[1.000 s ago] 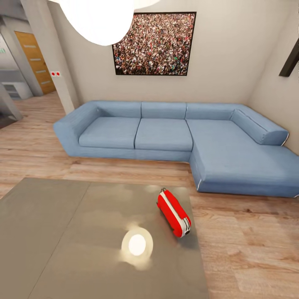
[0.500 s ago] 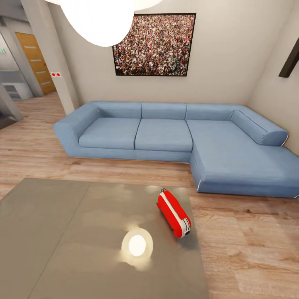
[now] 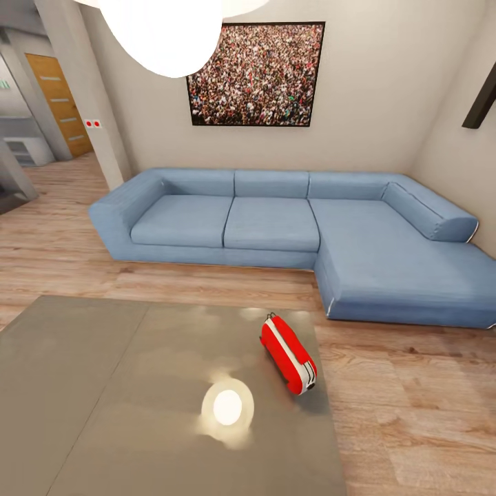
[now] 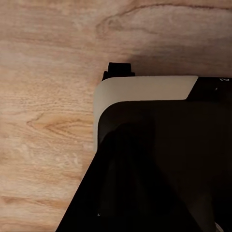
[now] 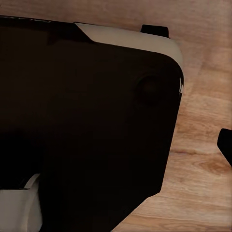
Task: Turn on the radio receiver that's on the table in the living room.
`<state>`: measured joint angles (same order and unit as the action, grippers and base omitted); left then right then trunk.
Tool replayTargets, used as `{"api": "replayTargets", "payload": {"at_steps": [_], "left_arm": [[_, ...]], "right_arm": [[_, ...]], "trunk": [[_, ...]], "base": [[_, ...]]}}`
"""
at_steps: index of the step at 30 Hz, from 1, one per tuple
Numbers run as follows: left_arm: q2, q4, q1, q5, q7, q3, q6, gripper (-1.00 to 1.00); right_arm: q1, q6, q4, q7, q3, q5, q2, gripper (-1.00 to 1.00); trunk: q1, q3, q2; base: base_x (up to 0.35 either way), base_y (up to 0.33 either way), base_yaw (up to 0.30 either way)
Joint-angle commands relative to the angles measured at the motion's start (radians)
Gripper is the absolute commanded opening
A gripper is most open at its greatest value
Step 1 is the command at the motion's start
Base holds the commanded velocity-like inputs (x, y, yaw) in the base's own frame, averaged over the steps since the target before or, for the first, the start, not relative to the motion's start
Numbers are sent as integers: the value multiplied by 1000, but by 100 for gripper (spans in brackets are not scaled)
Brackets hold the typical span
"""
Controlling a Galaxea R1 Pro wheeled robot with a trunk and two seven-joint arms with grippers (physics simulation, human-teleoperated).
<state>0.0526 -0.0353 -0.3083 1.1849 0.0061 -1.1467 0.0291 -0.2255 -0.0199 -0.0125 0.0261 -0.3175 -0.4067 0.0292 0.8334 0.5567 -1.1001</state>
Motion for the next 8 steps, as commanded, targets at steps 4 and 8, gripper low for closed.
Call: {"api": "replayTargets", "payload": {"at_steps": [4,8], "left_arm": [[0,0,0,0,0,0,0,-100],[1,0,0,0,0,1,0,-100]], "right_arm": [[0,0,0,0,0,0,-2,100],[0,0,0,0,0,0,-2,100]], "trunk": [[0,0,0],[0,0,0]], "base": [[0,0,0],[0,0,0]]}}
